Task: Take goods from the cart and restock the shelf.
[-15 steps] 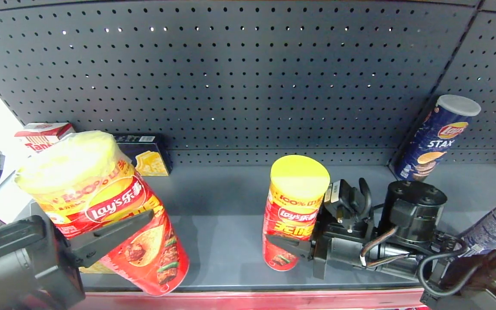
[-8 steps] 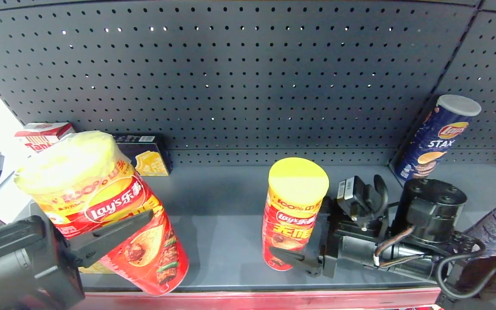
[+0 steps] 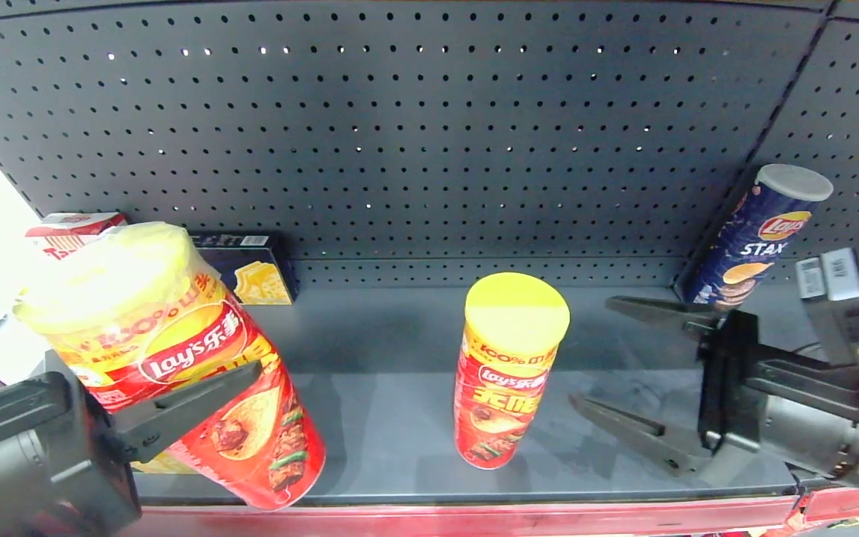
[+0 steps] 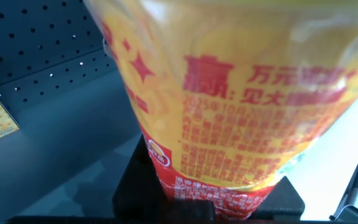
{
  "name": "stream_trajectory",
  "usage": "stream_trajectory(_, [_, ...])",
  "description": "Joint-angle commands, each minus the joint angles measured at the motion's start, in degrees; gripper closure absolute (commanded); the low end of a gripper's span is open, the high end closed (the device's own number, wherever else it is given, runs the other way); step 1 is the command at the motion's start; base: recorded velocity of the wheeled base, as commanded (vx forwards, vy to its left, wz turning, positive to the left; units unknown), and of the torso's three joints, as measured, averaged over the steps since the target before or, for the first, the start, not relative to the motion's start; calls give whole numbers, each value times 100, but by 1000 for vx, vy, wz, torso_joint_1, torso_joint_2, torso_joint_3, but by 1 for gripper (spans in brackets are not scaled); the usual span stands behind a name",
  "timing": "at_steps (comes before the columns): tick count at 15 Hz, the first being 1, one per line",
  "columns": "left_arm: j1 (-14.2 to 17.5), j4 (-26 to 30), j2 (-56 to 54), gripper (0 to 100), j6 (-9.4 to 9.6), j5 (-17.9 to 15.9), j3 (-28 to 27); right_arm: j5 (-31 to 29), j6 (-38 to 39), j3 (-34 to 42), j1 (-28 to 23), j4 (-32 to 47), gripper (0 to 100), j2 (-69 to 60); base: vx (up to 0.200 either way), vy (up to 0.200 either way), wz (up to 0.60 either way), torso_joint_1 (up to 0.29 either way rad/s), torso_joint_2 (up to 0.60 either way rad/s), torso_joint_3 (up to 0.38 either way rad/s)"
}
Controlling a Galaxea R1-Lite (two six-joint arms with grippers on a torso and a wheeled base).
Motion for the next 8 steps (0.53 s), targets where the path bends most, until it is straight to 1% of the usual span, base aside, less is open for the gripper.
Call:
stream_trajectory(1, [-1, 2, -46, 100, -3, 1, 6, -443, 12, 336, -105, 980, 0, -1753, 0, 0, 0, 0, 0, 0])
stream_trajectory(2, [-1, 2, -46, 100, -3, 1, 6, -522, 12, 433, -105, 1121, 0, -1955, 0, 0, 0, 0, 0, 0])
stream_trajectory(3, [-1, 2, -54, 100, -3, 1, 6, -742, 21, 837, -131, 1569, 0, -2658, 0, 0, 0, 0, 0, 0])
stream_trajectory(5, [-1, -7, -81, 100, -3, 1, 6, -900, 74, 1320, -131, 1877, 0, -3405, 0, 0, 0, 0, 0, 0])
stream_trajectory(7, [-1, 2, -81, 100, -3, 1, 6, -1102, 232, 1558, -140, 2114, 0, -3827, 0, 0, 0, 0, 0, 0])
stream_trajectory(8, [-1, -7, -72, 100, 5, 1, -3, -1357, 355, 1839, -140, 2404, 0, -4152, 0, 0, 0, 0, 0, 0])
